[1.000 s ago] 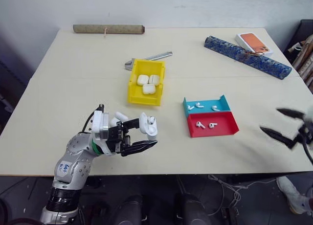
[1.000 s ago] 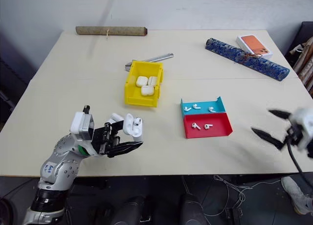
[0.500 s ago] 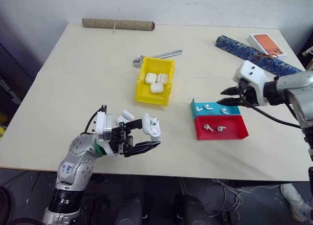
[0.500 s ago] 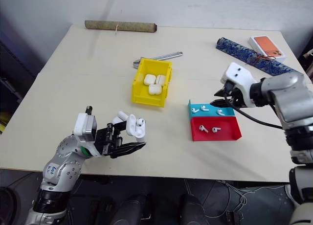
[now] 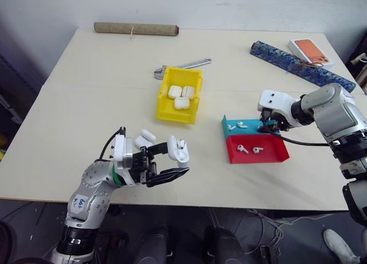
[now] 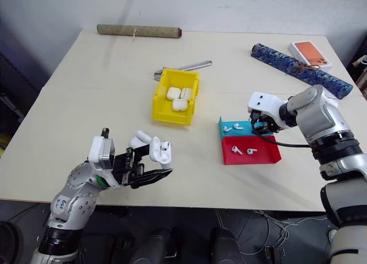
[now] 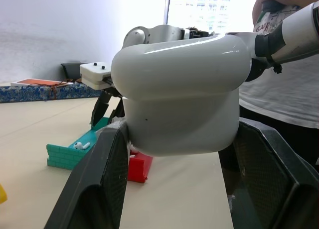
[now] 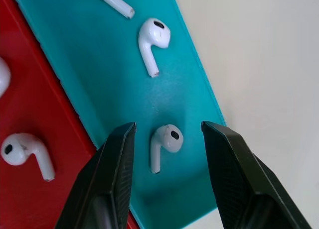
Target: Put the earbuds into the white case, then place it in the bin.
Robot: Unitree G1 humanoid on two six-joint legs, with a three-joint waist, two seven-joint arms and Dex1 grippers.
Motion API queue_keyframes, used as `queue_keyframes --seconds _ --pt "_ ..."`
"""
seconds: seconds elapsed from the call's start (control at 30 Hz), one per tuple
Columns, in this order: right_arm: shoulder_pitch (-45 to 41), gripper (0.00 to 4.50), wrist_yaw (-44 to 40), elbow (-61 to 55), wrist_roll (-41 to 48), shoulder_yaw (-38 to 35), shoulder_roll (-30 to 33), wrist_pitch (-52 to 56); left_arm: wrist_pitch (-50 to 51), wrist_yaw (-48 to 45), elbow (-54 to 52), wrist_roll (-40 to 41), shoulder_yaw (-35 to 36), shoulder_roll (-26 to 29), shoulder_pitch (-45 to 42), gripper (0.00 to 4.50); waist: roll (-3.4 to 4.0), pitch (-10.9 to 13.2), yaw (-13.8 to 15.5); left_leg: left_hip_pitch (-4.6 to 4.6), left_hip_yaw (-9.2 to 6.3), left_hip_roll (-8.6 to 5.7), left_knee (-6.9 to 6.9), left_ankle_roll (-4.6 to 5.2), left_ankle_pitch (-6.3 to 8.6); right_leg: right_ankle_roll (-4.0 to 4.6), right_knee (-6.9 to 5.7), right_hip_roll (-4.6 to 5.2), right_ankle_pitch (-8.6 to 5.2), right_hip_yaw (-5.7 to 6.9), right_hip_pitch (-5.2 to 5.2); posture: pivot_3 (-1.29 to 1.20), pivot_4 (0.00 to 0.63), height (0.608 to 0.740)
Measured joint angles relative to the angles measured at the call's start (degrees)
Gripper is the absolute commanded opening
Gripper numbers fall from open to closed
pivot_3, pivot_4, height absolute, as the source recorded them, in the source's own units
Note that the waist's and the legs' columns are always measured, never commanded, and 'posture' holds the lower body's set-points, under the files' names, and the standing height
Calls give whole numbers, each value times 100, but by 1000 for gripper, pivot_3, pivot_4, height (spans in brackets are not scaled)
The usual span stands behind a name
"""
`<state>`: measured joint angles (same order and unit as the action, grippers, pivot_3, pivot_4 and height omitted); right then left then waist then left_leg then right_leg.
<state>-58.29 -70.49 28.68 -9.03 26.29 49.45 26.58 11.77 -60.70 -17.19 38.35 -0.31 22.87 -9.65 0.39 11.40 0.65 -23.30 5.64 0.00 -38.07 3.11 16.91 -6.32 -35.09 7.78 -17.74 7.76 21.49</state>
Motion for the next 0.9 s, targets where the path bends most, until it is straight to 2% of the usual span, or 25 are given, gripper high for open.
queue_keyframes --seconds 0.4,0.77,0.83,0.9 --pt "-545 2098 -129 1434 -720 103 -461 -495 -54 132 -27 -45 -81 -73 23 2737 0 0 -88 2 0 4 0 -4 -3 0 -5 -6 0 -2 0 0 150 740" --pt "-708 2098 -201 1802 -997 62 -629 -651 -107 181 -26 -45 -76 -77 22 2737 -1 -1 -89 7 -1 5 -8 -6 -4 0 -21 -6 0 -8 -1 0 150 740" --pt "-714 1724 -216 1823 -1024 57 -640 -654 -113 180 -25 -45 -74 -75 21 2737 -1 -1 -86 7 -2 5 -10 -7 -4 0 -24 -6 0 -8 -1 0 150 740" --pt "-714 1162 -250 1848 -1034 56 -650 -657 -120 178 -24 -45 -70 -72 19 2737 -1 -1 -88 8 -1 4 -11 -7 -4 0 -25 -6 0 -10 -1 0 150 740"
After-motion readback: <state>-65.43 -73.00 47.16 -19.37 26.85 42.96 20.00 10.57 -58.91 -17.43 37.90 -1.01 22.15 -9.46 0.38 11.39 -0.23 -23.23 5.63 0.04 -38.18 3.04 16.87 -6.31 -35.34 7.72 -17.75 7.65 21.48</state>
